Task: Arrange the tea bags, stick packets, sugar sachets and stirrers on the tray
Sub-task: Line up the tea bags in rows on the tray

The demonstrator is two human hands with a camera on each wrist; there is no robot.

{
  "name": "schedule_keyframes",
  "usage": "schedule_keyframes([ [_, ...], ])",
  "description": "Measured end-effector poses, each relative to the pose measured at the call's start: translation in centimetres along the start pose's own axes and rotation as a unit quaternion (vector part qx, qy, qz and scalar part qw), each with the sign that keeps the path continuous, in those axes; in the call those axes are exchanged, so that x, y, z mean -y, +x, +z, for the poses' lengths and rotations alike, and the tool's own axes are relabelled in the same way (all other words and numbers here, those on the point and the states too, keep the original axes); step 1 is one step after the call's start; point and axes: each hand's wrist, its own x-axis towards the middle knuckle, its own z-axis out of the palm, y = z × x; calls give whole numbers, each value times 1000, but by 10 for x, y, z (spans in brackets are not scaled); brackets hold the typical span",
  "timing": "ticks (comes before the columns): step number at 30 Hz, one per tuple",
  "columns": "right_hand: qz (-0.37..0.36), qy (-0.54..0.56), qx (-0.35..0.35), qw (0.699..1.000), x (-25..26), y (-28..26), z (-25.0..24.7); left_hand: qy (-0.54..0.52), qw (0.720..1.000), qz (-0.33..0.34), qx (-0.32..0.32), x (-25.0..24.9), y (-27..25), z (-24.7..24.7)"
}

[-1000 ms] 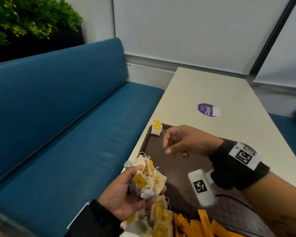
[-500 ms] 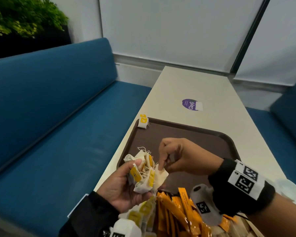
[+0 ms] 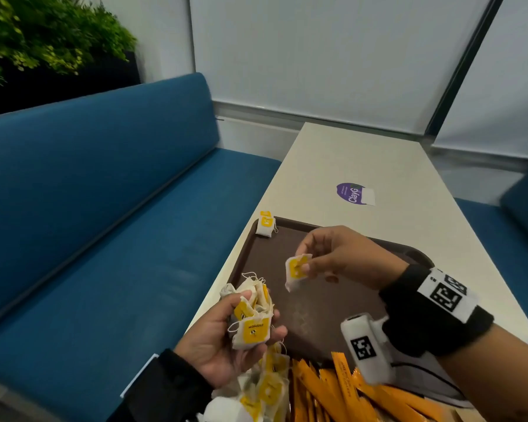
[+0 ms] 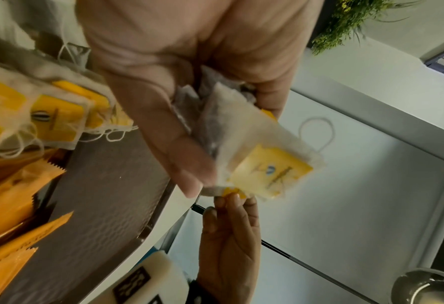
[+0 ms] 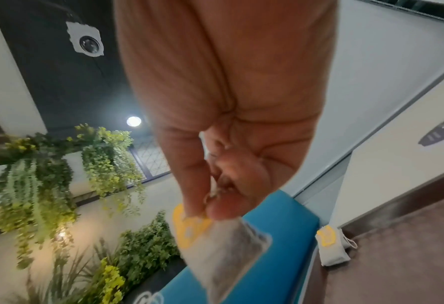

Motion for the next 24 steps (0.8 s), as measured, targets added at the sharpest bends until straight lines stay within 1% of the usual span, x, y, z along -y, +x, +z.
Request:
schedule_keyframes([
  [3, 38, 34, -64, 997, -7, 22, -2, 2, 1000, 10, -27, -7, 4, -3],
  [4, 48, 28, -82, 995, -11, 30, -2, 0, 999, 14, -34, -9, 5, -3],
  [9, 110, -92, -149, 978, -36, 92, 2, -4, 998, 19, -54, -22, 12, -9],
  [12, 129, -104, -179, 970, -48, 128, 4, 2, 998, 23, -50, -24, 14, -9],
  [18, 187, -153, -194, 951, -63, 186, 12, 9, 999, 15, -40, -28, 18, -14],
  [22, 206, -115, -200, 951, -69, 198, 10, 11, 999, 9, -45, -29, 19, -19],
  [24, 215, -113, -207, 948, -68, 202, 10, 22, 999, 5, -46, -31, 19, -22],
])
